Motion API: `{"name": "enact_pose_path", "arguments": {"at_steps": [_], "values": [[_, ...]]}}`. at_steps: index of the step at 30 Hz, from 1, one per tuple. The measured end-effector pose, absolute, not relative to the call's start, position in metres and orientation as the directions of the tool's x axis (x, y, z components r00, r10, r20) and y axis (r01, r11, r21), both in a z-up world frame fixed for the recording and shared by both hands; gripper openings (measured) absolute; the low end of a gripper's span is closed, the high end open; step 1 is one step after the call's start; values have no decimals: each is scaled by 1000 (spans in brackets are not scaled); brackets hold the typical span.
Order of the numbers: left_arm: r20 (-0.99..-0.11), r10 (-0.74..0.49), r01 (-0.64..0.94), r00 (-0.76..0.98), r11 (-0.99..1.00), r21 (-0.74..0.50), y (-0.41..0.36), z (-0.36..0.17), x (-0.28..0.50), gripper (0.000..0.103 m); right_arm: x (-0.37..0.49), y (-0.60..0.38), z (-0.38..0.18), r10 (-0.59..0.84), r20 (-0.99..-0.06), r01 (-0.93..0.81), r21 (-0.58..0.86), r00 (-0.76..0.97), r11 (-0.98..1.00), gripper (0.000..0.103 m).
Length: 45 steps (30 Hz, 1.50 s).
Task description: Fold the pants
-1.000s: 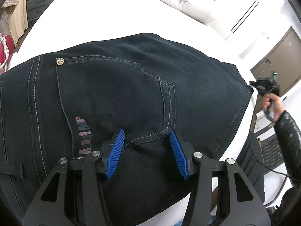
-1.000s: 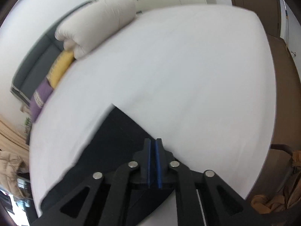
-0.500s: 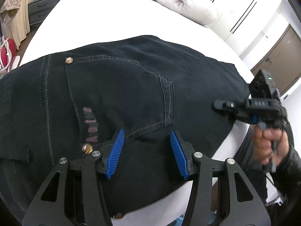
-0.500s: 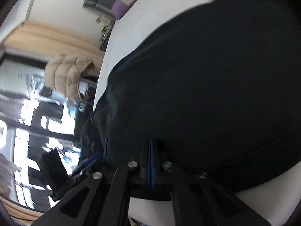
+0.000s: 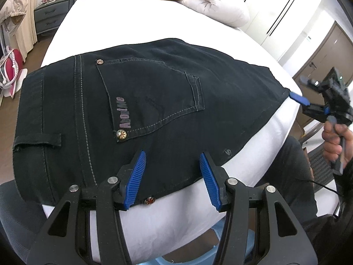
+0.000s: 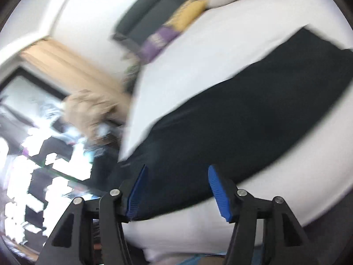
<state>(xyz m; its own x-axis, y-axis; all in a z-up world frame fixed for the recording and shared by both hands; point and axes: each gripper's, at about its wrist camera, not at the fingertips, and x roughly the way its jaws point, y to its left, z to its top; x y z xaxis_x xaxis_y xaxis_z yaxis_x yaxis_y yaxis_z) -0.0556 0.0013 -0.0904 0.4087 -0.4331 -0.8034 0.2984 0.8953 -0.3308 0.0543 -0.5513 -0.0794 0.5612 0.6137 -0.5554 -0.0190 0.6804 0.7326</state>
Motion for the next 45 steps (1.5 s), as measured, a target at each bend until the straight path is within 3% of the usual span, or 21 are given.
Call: {"name": "enact_pose_path", "arguments": {"at_steps": [2,4,6,10,11,12,14,16,19,20,22,24,27,31,35,39,41,45], "values": [[-800,-425,295,423,900,-322,3,-81,-60,50,71,-521,-87,703,-508,-66,786,498,615,60],[-780,-437,292,448,896,-335,6,-68,-58,50,95,-505,-93,714,-523,-79,779,465,622,51],[-745,-467,287,477,883,-371,8,-55,-46,50,120,-468,-110,751,-516,-103,793,411,601,33],[-678,-548,300,490,836,-459,-9,-50,7,50,145,-463,-164,762,-579,31,802,291,597,21],[-689,-555,295,466,832,-470,-17,-60,25,50,147,-464,-176,747,-605,66,787,278,613,2],[-712,-546,278,442,838,-470,-22,-71,36,50,144,-472,-184,731,-627,96,773,269,627,0],[-762,-506,248,404,862,-441,-24,-94,50,45,132,-498,-191,745,-585,137,807,321,574,0],[-773,-506,216,384,863,-457,-9,-114,50,31,128,-522,-188,702,-603,179,792,379,584,0],[-735,-537,167,414,838,-519,30,-117,37,31,129,-574,-179,566,-668,261,727,484,635,0],[-733,-529,152,427,841,-519,42,-116,31,24,131,-593,-176,517,-686,298,707,512,642,0],[-712,-542,128,447,826,-549,68,-117,13,22,133,-617,-163,412,-728,366,651,548,665,0],[-728,-495,99,475,852,-515,88,-111,-4,22,134,-629,-142,351,-736,384,626,579,679,5],[-725,-462,68,511,862,-502,106,-94,-18,22,149,-603,-120,493,-644,242,718,585,652,5],[-686,-497,118,532,845,-521,85,-71,11,22,186,-499,-117,716,-547,15,799,434,602,5],[-661,-569,124,488,795,-593,42,-79,60,22,220,-427,-160,821,-503,25,856,271,516,5],[-750,-538,105,384,833,-543,11,-121,84,22,239,-445,-216,789,-561,181,828,251,531,0],[-714,-580,96,392,798,-595,11,-127,83,22,235,-481,-229,790,-509,225,860,342,457,0],[-709,-597,84,376,784,-615,13,-134,88,16,232,-562,-225,671,-543,283,838,504,466,0]]}}
